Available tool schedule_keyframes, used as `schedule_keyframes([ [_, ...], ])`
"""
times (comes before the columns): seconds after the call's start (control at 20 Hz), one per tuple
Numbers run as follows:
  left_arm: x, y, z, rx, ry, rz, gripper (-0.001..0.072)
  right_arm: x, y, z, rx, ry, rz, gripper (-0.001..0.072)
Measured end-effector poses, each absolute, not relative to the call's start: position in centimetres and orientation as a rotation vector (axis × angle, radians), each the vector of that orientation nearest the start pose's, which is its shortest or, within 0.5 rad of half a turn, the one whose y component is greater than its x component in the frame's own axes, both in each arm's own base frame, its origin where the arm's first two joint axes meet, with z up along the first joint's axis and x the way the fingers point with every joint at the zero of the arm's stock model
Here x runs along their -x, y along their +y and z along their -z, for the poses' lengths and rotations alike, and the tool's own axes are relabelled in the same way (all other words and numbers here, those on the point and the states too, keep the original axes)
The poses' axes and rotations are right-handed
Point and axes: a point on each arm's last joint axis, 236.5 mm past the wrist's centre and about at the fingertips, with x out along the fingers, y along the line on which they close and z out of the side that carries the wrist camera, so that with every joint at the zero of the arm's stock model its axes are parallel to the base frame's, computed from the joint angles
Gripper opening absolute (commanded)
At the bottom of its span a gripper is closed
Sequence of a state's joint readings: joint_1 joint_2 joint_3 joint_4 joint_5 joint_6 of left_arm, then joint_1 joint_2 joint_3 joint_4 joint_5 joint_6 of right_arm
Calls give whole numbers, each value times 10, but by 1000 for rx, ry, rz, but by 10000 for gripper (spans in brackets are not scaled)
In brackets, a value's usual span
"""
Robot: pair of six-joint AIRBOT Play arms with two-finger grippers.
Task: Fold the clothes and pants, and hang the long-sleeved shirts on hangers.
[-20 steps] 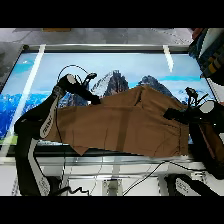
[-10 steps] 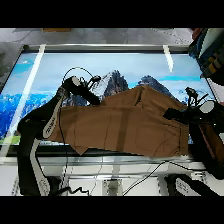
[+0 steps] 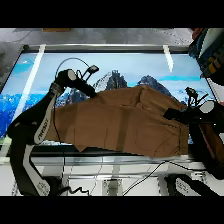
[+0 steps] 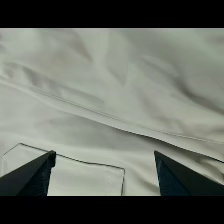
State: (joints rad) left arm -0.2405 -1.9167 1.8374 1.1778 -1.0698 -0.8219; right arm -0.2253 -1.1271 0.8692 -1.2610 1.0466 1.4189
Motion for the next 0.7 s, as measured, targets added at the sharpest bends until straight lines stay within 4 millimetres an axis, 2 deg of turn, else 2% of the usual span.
schedule_keyframes([
  [0.15,-544,-211,-34,-445,818,769,19,-336,-13,23,-319,1245,-32,695],
  [0.35,-549,-209,-106,-468,647,718,20,-335,-13,23,-319,1245,-32,695],
  [0.45,-549,-213,-133,-516,564,715,20,-335,-13,23,-319,1245,-32,694],
  [0.55,-551,-221,-153,-585,472,719,20,-335,-13,23,-319,1245,-32,694],
  [0.7,-566,-229,-165,-669,358,699,20,-335,-13,23,-319,1245,-32,694],
])
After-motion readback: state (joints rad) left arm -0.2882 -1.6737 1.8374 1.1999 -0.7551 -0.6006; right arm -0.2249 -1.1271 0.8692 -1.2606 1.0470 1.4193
